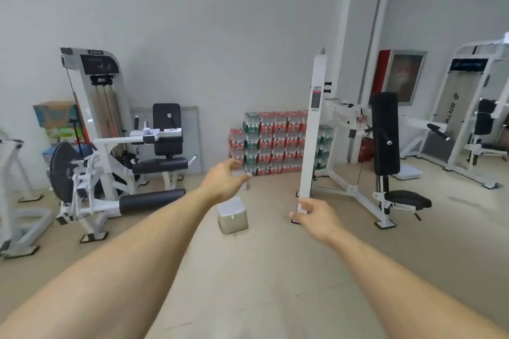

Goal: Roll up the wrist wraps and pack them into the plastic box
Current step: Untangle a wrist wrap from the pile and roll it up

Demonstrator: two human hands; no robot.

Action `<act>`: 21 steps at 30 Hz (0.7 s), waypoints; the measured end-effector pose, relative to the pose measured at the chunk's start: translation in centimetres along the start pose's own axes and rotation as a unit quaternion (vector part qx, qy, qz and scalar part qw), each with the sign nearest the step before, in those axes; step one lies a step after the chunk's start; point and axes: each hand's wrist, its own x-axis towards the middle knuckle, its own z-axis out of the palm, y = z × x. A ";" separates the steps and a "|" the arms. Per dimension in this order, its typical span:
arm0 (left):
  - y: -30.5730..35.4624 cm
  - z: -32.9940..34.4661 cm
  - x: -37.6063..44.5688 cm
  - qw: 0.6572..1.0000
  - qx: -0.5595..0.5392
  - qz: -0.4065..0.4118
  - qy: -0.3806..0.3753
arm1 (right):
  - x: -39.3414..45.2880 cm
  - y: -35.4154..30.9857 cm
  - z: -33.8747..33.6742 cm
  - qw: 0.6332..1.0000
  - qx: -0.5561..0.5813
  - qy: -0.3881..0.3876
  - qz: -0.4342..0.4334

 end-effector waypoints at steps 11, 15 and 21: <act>-15.9 9.1 -3.6 0.977 -0.032 -0.198 -0.077 | -1.0 9.7 12.7 0.975 -0.037 -0.173 0.136; -21.2 10.1 -2.3 0.972 -0.040 -0.210 -0.095 | 0.9 9.5 18.0 0.970 -0.039 -0.192 0.146; -32.2 8.0 0.7 0.958 -0.055 -0.258 -0.113 | 6.3 6.1 28.8 0.961 -0.043 -0.217 0.167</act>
